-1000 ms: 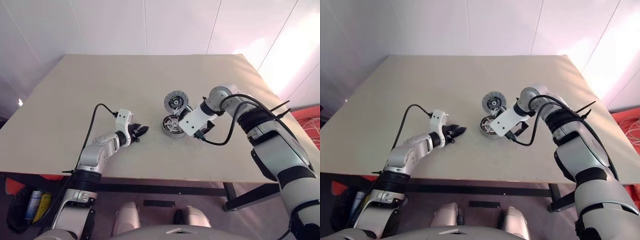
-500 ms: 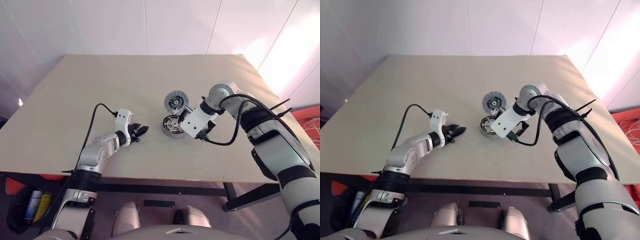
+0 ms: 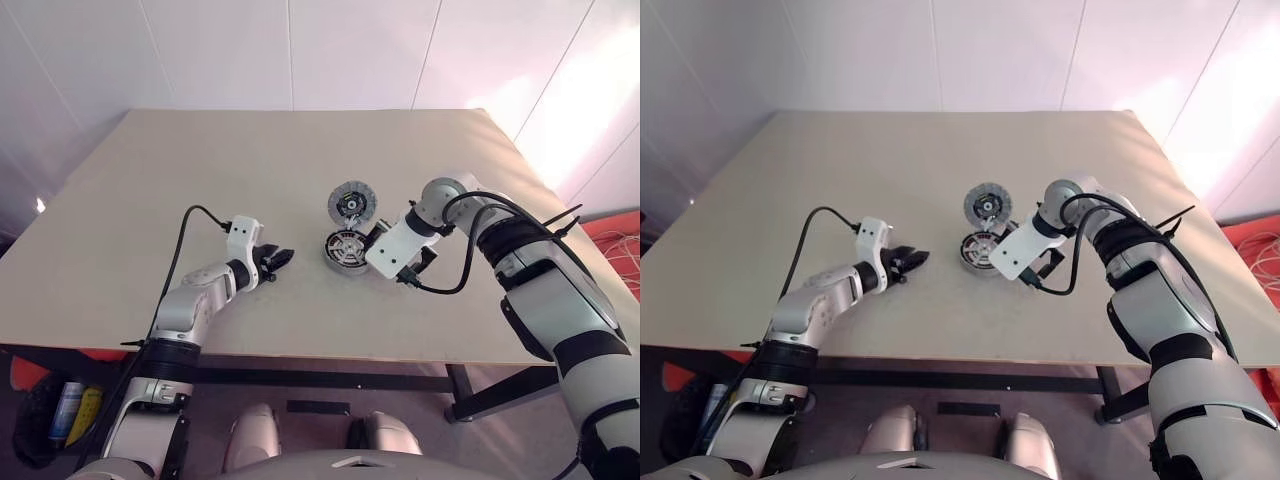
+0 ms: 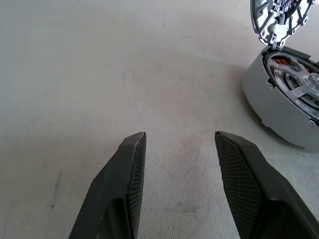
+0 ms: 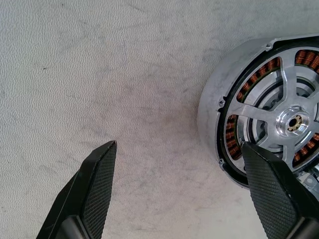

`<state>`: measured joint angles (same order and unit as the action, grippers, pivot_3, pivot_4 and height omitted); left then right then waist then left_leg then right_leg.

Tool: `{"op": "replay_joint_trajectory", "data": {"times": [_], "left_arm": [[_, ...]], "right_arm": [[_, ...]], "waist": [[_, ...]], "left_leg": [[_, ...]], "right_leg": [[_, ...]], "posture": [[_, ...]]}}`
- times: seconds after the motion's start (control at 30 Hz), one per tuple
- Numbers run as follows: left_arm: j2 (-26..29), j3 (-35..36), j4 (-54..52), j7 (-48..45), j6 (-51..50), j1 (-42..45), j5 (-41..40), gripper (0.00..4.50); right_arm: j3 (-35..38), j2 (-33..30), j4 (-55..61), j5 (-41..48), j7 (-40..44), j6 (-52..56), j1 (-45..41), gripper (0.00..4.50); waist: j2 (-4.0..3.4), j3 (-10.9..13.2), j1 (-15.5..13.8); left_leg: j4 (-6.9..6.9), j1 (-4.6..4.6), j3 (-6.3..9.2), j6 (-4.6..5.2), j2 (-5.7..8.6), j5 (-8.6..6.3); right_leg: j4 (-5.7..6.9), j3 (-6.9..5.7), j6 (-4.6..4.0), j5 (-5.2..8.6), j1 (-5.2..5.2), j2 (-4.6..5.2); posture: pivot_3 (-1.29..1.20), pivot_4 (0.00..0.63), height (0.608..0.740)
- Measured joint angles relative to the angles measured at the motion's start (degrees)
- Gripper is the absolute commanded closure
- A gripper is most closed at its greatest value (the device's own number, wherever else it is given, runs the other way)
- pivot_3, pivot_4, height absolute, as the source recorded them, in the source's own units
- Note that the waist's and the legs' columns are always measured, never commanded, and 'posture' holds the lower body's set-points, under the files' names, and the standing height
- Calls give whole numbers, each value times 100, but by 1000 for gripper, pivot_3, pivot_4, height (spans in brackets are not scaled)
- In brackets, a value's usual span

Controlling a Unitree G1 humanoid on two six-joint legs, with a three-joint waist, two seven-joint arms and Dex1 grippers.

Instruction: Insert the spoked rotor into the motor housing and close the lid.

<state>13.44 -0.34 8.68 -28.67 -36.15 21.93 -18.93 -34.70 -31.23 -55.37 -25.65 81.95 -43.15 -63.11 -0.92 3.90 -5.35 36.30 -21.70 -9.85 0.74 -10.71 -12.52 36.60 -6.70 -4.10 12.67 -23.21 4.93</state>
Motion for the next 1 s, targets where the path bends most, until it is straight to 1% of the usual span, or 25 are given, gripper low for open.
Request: {"op": "replay_joint_trajectory", "data": {"times": [0.13, 0.17, 0.23, 0.4, 0.73, 0.83, 1.0], "left_arm": [[0, 1, 0, -1, 0, 0, 0, 2180], [0, 1, 0, -1, 0, 0, 1, 2180], [0, 1, 0, -1, 0, 0, 1, 2180], [2, 1, 0, -2, 1, 0, 1, 2180], [5, 9, 0, -4, 2, 1, 1, 2180], [3, 8, 0, -4, 3, 1, 1, 2180], [9, 12, 1, -4, 6, 4, 1, 2180]], "right_arm": [[2, 4, 0, -13, -25, -9, -1, 22], [1, 5, 0, -14, -23, -11, -1, 194], [0, 12, 0, -14, 14, -26, -1, 641], [23, 50, 7, 14, -44, -66, -13, 2250], [20, 135, -12, -19, -158, -55, -43, 2250], [21, 189, -41, -22, -184, 2, -74, 2848], [27, 236, -41, -41, -197, 42, -137, 4480]], "waist": [[0, 0, 2], [0, 0, 2], [0, 0, 2], [0, 0, -10], [1, 0, 0], [1, 1, 9], [4, 1, 5]], "left_leg": [[0, 0, 0, 0, 0, 0], [0, 0, 0, 0, 0, 0], [0, 0, 0, 0, 0, 0], [0, -1, 0, 1, 0, 0], [0, 0, 0, 1, -1, -1], [0, 1, -1, 1, -1, -1], [0, 0, 0, 1, -1, -1]], "right_leg": [[0, 0, 0, 0, 0, 0], [0, 0, 0, 0, 0, 0], [1, 0, 0, 0, 0, 0], [1, 0, 0, 0, 1, 0], [1, 0, 0, 0, 1, 0], [1, 0, 0, 0, 0, 0], [1, 0, -1, 0, 1, 0]], "posture": [[0, 0, 740], [0, 0, 740], [0, 0, 740], [0, 0, 740], [0, 0, 740], [0, 0, 740], [0, 0, 740]]}}
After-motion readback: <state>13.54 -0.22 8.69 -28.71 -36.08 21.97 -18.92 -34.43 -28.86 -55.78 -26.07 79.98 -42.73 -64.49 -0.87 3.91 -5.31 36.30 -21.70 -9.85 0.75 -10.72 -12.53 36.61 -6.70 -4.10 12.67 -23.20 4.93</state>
